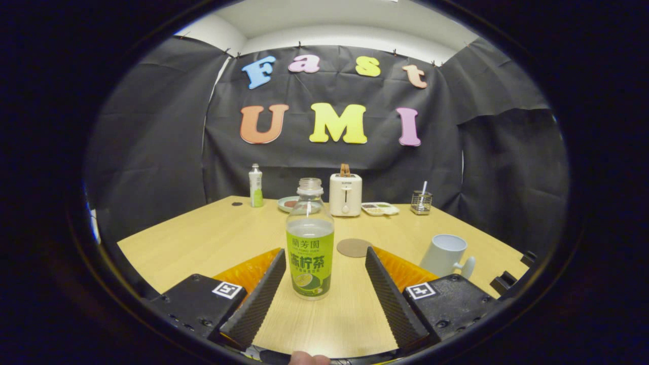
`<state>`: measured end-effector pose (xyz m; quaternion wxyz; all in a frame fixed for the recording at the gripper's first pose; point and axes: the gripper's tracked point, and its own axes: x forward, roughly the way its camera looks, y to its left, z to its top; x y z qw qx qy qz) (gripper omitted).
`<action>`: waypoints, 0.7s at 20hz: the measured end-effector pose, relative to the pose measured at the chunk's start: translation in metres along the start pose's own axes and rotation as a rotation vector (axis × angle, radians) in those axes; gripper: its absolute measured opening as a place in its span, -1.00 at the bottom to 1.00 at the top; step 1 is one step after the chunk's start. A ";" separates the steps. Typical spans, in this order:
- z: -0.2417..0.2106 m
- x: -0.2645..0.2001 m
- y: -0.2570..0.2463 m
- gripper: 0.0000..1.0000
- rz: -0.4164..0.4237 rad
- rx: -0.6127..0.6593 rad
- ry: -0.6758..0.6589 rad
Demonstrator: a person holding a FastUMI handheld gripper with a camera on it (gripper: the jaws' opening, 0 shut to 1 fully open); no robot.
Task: Take the bottle from table, then pour the juice into the cup, finally place the bottle on the coaster
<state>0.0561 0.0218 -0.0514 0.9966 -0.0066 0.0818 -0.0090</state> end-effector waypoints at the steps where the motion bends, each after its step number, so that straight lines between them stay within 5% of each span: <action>1: -0.003 0.005 0.001 1.00 -0.001 -0.004 0.010; 14: -0.021 0.059 0.023 1.00 0.018 -0.031 0.110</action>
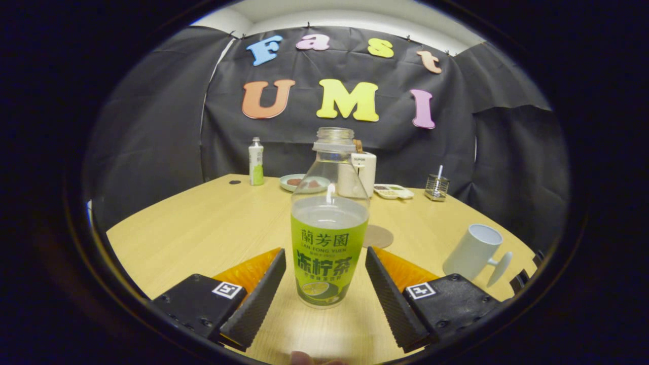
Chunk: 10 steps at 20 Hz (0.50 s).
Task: Take the bottle from table, then pour the juice into the cup, finally place the bottle on the coaster
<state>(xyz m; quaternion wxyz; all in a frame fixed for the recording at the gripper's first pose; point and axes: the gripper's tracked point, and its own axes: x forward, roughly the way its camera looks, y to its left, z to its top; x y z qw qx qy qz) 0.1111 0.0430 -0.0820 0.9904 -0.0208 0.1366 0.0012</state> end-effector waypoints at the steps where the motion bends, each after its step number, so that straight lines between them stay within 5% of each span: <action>1: -0.001 0.002 0.001 1.00 0.004 0.006 0.007; 4: -0.002 0.004 0.001 0.99 0.007 0.016 0.018; 10: 0.001 0.005 0.005 0.66 0.053 0.041 0.038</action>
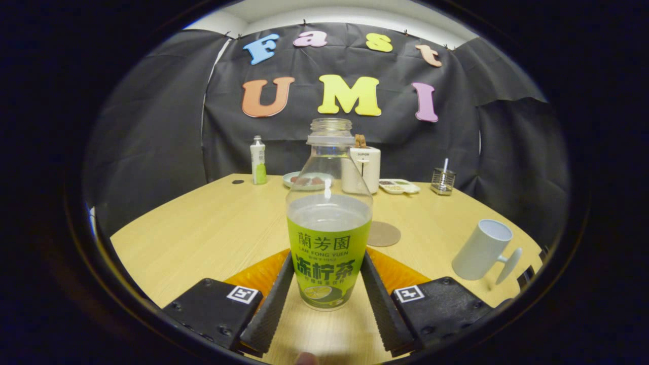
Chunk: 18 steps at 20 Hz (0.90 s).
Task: Take the bottle from table, then pour the juice into the cup, finally place the bottle on the coaster
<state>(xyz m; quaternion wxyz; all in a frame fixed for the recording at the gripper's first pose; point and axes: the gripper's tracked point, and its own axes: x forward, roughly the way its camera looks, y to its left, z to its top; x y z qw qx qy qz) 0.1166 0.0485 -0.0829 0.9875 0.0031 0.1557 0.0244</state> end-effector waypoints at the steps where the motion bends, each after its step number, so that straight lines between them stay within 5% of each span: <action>1: 0.002 -0.004 0.000 0.64 0.007 0.011 0.002; 10: 0.046 -0.021 -0.002 0.58 0.041 0.158 -0.049; 18: 0.059 -0.005 -0.009 0.55 0.136 0.455 -0.078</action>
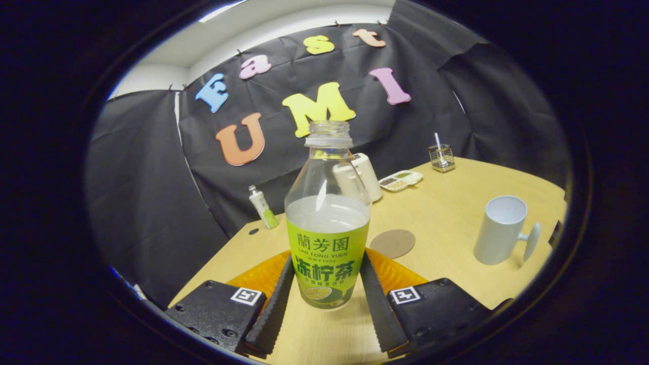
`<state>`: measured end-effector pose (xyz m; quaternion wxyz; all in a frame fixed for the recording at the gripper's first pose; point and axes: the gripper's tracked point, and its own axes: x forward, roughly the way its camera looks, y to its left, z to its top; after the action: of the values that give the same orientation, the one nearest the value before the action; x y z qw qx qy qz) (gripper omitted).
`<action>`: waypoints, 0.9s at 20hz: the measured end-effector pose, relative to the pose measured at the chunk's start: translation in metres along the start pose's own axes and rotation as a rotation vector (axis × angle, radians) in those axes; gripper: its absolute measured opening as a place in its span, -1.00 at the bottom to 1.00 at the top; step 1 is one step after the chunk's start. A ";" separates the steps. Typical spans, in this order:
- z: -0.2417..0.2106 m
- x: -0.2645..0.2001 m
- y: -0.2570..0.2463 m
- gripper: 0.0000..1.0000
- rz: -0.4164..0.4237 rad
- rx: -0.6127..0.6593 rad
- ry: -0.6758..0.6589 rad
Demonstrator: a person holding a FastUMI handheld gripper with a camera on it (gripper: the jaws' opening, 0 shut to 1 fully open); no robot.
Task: Take the bottle from table, then pour the juice into the cup, finally place the bottle on the coaster
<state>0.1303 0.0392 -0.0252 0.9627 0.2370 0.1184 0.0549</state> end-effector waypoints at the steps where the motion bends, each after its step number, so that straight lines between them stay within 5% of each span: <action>1: -0.001 0.001 0.000 0.55 0.019 0.052 0.002; 7: 0.009 0.013 0.015 0.54 0.174 0.347 -0.024; 18: 0.043 0.004 0.016 0.53 0.276 0.684 -0.137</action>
<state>0.1438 0.0353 0.0183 0.8171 0.5618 0.0322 0.1252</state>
